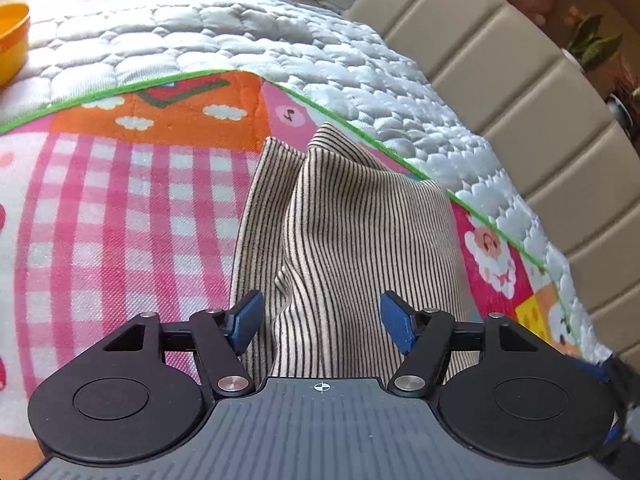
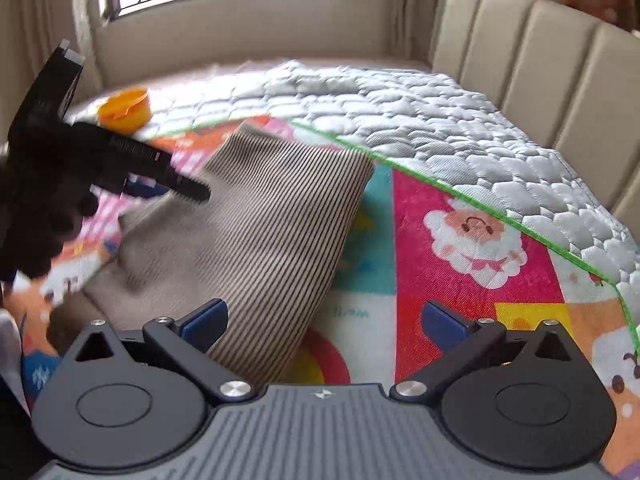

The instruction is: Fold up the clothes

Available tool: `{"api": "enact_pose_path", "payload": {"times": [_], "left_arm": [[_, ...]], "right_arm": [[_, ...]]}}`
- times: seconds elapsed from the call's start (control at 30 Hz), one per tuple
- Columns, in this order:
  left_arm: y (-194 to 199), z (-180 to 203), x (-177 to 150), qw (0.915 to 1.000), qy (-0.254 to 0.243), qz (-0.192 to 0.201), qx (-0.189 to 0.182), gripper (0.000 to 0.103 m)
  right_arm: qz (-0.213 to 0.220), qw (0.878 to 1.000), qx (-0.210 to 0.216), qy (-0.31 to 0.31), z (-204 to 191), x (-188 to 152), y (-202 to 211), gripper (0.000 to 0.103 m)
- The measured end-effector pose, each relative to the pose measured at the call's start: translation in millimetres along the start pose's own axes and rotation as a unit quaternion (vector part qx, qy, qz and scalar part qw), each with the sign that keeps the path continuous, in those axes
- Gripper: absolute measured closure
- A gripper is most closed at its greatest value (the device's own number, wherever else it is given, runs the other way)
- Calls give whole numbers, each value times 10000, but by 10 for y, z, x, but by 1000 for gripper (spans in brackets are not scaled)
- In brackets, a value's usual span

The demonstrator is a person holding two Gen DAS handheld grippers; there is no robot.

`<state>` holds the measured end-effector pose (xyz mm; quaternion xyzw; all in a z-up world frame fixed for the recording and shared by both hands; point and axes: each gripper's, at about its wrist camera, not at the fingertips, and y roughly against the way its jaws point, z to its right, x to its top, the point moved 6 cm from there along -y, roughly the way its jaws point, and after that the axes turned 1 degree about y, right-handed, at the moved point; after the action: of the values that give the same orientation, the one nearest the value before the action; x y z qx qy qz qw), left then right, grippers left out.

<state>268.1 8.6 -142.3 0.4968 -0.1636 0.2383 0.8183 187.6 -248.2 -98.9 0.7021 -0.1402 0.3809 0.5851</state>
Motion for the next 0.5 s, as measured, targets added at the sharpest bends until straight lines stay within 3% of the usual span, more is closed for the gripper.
{"api": "enact_pose_path", "payload": {"times": [0.1,0.2,0.27,0.5], "left_arm": [[16,58,-49,9994,-313,-17,162,29],[-16,71,-98,9983,-487,-98,309,28],[-44,71,-132,9975,-576,-149,372,27],[-60,167,-204,9938,-984,-165,496,21]], "right_arm": [[-448,9987,-5,231,-78,-142,-177,0],[-1076,9853,-295,1291,-321,-496,-421,0],[-926,9794,-432,1744,-420,-522,-429,0],[-855,9899,-152,1124,-279,-392,-321,0]]}}
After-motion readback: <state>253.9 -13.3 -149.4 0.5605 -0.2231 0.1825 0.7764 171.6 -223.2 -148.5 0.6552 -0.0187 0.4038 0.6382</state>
